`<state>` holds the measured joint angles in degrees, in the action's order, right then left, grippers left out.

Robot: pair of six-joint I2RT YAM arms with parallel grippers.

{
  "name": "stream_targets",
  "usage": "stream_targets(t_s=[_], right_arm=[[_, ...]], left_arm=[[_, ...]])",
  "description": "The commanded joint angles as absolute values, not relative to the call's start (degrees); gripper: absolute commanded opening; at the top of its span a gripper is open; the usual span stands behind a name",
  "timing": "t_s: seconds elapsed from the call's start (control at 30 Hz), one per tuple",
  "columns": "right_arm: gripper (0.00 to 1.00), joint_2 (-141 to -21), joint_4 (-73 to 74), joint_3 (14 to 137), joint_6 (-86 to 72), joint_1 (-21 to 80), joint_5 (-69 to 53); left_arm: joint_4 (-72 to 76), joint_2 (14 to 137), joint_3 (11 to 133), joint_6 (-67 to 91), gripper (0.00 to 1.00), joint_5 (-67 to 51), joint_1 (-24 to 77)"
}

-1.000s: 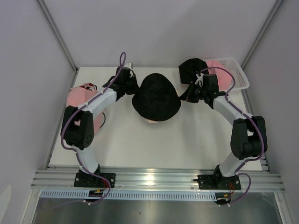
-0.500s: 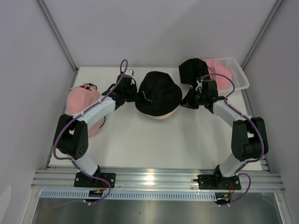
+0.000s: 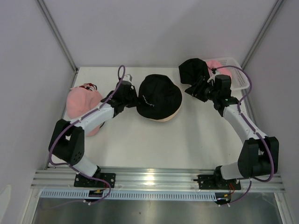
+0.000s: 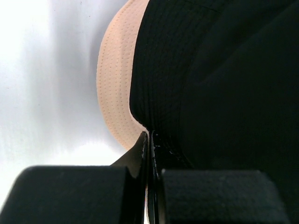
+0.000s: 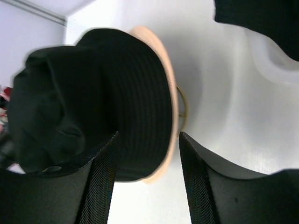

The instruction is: Stack the hats

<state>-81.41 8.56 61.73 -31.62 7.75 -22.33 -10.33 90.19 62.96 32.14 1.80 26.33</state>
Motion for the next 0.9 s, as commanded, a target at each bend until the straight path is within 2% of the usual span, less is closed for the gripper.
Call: stream_targets(t_s=[0.0,0.1,0.17,0.23,0.6,0.7,0.8,0.83,0.87], right_arm=[[0.57,-80.4,-0.9,58.5,-37.5,8.4,-24.1],[0.60,-82.0,-7.2,55.1,-39.8,10.2,-23.2],[0.67,-84.4,-10.4,54.0,-39.9,11.0,-22.9],[0.69,-85.9,-13.0,53.7,-40.3,11.6,-22.7],[0.73,-91.9,-18.0,53.7,-41.7,11.4,-21.8],[0.72,-93.7,-20.8,52.5,-43.0,10.9,-22.8],[0.66,-95.2,-26.1,50.4,-45.6,10.3,-23.1],[0.63,-95.4,-26.6,50.0,-46.1,10.3,-22.8],[0.56,-95.6,-27.3,49.5,-46.4,10.3,-22.5]], left_arm=[[-7.7,90.1,58.6,36.6,0.01,3.6,28.0],[-6.9,91.1,58.5,37.5,0.01,6.5,29.4],[-6.2,91.3,58.0,37.9,0.01,7.1,29.9],[-5.6,91.1,57.5,38.2,0.01,7.4,30.0],[-5.0,89.7,54.7,38.2,0.01,9.1,30.0],[-4.8,90.3,54.8,38.4,0.01,9.1,29.9],[-4.9,91.1,54.8,38.6,0.01,9.2,29.9],[-5.2,91.4,54.8,38.6,0.01,9.3,29.9],[-5.4,91.6,54.9,38.3,0.01,9.4,29.9]])
